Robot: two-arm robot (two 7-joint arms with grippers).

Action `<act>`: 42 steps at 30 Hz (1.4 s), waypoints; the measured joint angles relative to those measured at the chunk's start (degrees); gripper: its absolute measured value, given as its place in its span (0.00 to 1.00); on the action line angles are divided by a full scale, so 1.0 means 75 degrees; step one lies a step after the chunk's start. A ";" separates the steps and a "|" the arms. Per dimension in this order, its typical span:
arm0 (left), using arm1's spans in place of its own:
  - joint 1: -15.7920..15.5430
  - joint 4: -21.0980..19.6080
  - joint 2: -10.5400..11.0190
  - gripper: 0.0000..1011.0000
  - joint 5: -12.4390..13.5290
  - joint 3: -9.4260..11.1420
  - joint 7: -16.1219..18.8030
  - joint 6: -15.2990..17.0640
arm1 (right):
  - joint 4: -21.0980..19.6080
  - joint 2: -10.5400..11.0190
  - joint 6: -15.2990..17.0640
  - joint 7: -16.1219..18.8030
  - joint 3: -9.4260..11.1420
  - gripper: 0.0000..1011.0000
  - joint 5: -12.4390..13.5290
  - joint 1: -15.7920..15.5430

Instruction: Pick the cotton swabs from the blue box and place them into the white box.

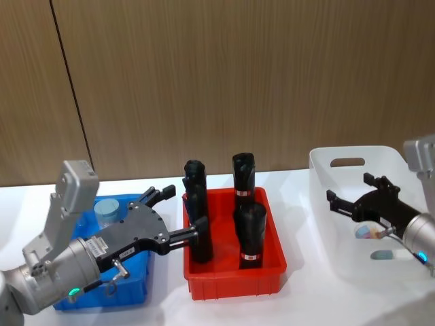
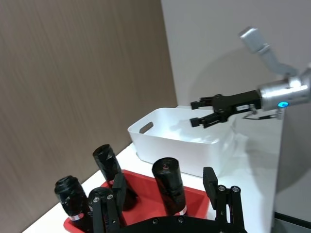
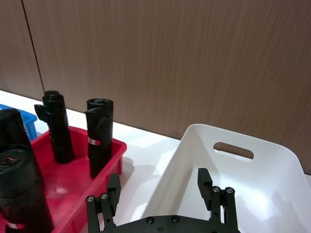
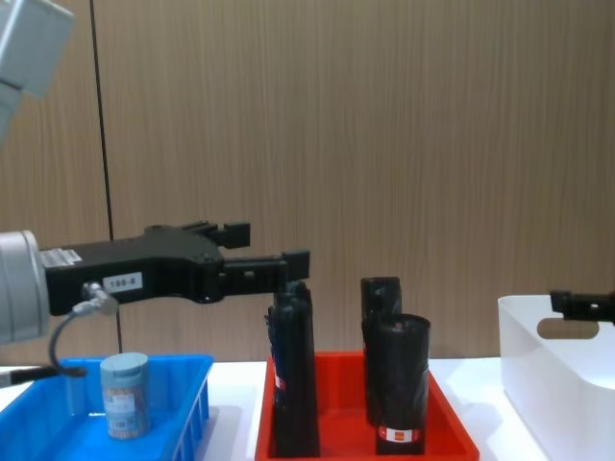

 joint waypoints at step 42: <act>0.0507 -0.0936 -0.0621 0.99 0.1601 0.0755 0.4184 0.0167 | -0.3090 -0.0429 -0.0957 -0.1648 -0.0005 0.99 -0.0062 -0.2504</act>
